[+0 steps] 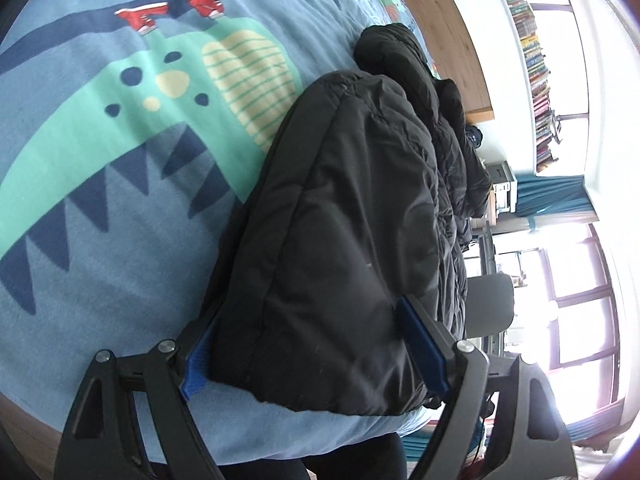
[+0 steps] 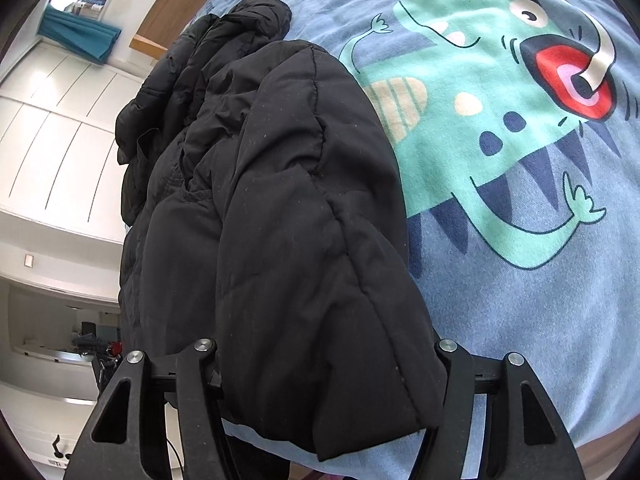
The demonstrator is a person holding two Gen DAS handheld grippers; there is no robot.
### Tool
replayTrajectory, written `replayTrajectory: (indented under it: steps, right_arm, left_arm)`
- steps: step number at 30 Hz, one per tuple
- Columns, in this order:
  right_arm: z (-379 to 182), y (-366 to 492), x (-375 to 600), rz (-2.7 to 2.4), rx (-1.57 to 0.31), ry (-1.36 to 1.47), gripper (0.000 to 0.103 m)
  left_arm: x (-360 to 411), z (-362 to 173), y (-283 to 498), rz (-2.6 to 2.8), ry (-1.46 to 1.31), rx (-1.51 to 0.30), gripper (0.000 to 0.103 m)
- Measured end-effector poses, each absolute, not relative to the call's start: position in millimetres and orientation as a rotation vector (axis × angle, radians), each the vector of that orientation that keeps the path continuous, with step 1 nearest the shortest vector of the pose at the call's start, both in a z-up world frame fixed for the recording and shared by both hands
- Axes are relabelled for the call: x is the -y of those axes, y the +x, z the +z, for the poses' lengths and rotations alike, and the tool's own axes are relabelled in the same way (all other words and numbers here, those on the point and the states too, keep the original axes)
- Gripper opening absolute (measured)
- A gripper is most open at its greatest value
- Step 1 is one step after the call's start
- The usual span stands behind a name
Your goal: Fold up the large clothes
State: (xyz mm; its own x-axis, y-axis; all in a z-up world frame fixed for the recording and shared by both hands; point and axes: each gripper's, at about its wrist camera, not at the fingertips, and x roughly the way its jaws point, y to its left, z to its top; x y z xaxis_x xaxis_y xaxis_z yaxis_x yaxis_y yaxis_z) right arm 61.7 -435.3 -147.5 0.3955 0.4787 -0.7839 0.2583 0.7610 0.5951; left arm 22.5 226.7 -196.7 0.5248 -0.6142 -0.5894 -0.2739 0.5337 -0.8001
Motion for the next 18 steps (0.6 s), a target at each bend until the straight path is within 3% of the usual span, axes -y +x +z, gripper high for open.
replayTrajectory:
  steps: [18]
  right_arm:
    - [-152, 60, 439, 0.155, -1.187, 0.732, 0.071]
  left_arm:
    - [-232, -224, -2, -0.346, -1.327, -0.945, 0.082]
